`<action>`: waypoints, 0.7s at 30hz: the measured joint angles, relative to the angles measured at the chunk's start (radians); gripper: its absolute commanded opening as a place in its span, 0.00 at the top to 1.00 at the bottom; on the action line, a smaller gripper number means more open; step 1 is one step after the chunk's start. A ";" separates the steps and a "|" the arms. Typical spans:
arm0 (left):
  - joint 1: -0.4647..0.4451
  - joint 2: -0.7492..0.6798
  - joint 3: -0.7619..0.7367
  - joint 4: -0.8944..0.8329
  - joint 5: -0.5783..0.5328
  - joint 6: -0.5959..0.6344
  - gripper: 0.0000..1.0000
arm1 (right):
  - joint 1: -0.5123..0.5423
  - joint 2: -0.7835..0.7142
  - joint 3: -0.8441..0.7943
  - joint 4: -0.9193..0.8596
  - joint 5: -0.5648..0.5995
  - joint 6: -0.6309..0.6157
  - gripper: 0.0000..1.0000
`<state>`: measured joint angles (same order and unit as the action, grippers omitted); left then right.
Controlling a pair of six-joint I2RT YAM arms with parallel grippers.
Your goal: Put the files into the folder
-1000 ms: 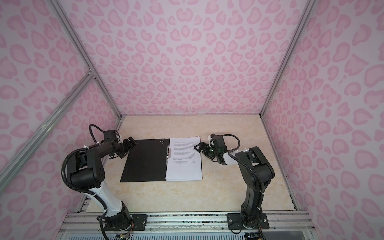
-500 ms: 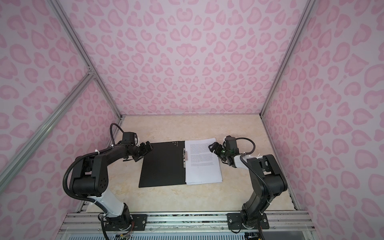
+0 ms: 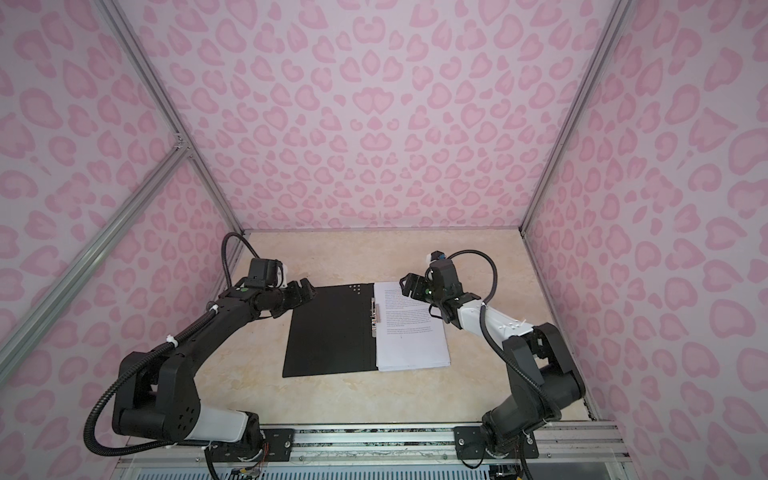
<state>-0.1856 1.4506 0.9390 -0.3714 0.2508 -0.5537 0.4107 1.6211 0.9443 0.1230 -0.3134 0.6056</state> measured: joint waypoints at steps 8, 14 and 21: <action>-0.157 0.109 -0.100 0.159 0.119 -0.101 0.02 | 0.089 0.280 0.261 -0.036 -0.212 -0.094 0.12; -0.163 0.144 -0.143 0.220 0.124 -0.134 0.02 | 0.106 0.356 0.317 -0.081 -0.260 -0.128 0.13; -0.163 0.145 -0.177 0.301 0.123 -0.134 0.02 | 0.114 0.410 0.345 -0.113 -0.280 -0.153 0.14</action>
<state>-0.3489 1.5951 0.7624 -0.0708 0.3740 -0.6880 0.5251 2.0315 1.2896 0.0097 -0.5930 0.4522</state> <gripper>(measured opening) 0.977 0.865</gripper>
